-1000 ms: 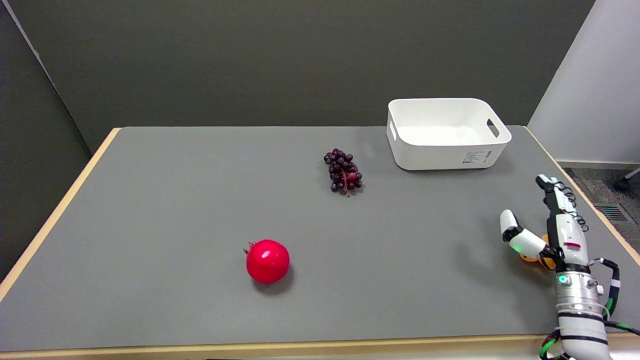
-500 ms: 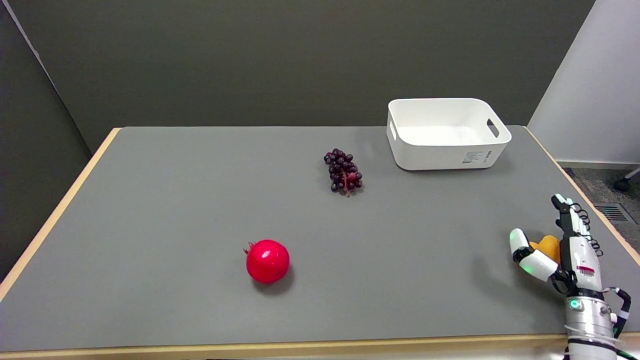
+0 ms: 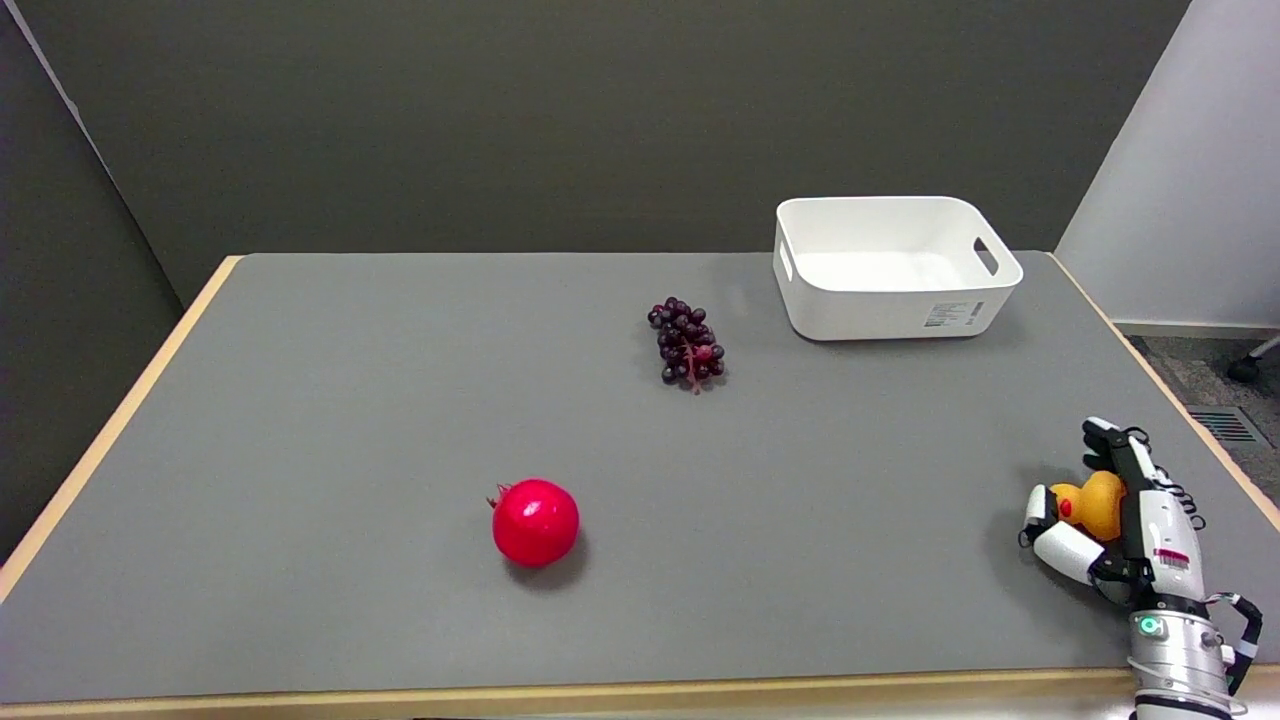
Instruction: Pick up the yellow duck.
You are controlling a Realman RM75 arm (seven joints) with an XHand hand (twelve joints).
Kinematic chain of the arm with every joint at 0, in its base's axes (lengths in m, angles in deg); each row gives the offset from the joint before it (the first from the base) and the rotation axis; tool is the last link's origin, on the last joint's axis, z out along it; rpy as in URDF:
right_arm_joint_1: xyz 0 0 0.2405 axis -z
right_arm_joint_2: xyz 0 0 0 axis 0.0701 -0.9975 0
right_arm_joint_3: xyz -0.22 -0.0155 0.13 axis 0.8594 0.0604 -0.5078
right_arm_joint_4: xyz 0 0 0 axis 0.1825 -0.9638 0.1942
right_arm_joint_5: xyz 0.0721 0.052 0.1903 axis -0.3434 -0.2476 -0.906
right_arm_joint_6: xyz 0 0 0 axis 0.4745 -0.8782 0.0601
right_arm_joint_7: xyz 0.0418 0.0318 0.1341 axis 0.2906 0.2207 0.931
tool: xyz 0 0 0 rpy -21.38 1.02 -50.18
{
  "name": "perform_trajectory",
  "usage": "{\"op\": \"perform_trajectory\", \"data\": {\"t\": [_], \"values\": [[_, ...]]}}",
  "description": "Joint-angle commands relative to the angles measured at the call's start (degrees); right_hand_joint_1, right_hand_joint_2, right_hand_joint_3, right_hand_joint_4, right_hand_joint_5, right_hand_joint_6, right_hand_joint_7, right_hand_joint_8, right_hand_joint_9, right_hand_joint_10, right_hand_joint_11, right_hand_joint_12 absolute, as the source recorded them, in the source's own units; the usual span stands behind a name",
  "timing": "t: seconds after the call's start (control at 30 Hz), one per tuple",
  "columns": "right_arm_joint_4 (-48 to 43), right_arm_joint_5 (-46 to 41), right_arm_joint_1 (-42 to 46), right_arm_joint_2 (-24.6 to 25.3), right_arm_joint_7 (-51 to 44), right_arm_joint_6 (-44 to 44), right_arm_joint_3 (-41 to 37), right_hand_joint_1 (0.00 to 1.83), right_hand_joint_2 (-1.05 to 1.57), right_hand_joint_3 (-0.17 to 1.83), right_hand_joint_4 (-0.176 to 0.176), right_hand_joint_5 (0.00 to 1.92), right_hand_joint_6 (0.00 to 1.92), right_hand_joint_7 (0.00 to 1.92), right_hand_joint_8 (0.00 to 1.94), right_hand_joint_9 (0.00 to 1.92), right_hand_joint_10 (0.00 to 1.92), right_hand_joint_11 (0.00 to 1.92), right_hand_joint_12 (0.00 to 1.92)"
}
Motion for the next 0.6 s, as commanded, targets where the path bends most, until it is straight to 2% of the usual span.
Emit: {"op": "perform_trajectory", "data": {"t": [0.03, 0.13, 0.23, 0.3, 0.37, 0.43, 0.47, 0.53, 0.6], "values": [[-0.1, 0.2, 0.6, -0.2, 0.1, 2.4, 0.7, 1.28, 0.79, 1.08, -0.034, 0.07, 0.31, 0.12, 0.39, 0.18, 0.73, 0.00, 1.56], [-0.1, 0.2, 0.5, -0.2, 0.1, 2.9, 0.8, 1.35, 0.87, 1.11, -0.022, 0.07, 0.22, 0.08, 0.32, 0.14, 0.70, 0.00, 1.59], [-0.1, 0.2, 0.2, -0.3, 0.1, 2.9, 1.3, 1.43, 0.97, 1.18, -0.031, 0.08, 0.19, 0.08, 0.27, 0.12, 0.72, 0.00, 1.71], [-0.1, 0.2, 0.1, -0.4, 0.1, 2.9, 1.6, 1.43, 1.03, 1.17, -0.021, 0.06, 0.27, 0.09, 0.29, 0.12, 0.78, 0.02, 1.77], [-0.1, 0.2, -0.1, -0.5, 0.1, 2.9, 1.6, 1.42, 1.07, 1.20, -0.024, 0.11, 0.33, 0.16, 0.32, 0.17, 0.84, 0.12, 1.80], [0.0, 0.2, -0.2, -0.6, 0.1, 2.6, 1.7, 1.44, 1.07, 1.30, -0.026, 0.13, 0.38, 0.18, 0.37, 0.22, 0.79, 0.18, 1.76], [-6.1, -7.6, 2.9, 1.1, 3.1, -3.0, 5.7, 1.44, 1.07, 1.28, -0.033, 0.19, 0.44, 0.23, 0.41, 0.25, 0.84, 0.20, 1.77], [0.2, 0.2, -0.4, -0.6, 0.1, 2.1, 1.8, 1.42, 1.09, 1.20, -0.050, 0.30, 0.57, 0.36, 0.48, 0.32, 0.96, 0.24, 1.81], [0.3, 0.2, -0.6, -0.5, 0.0, 1.6, 1.8, 1.42, 1.09, 1.21, -0.047, 0.39, 0.76, 0.44, 0.56, 0.37, 1.00, 0.30, 1.81]]}}
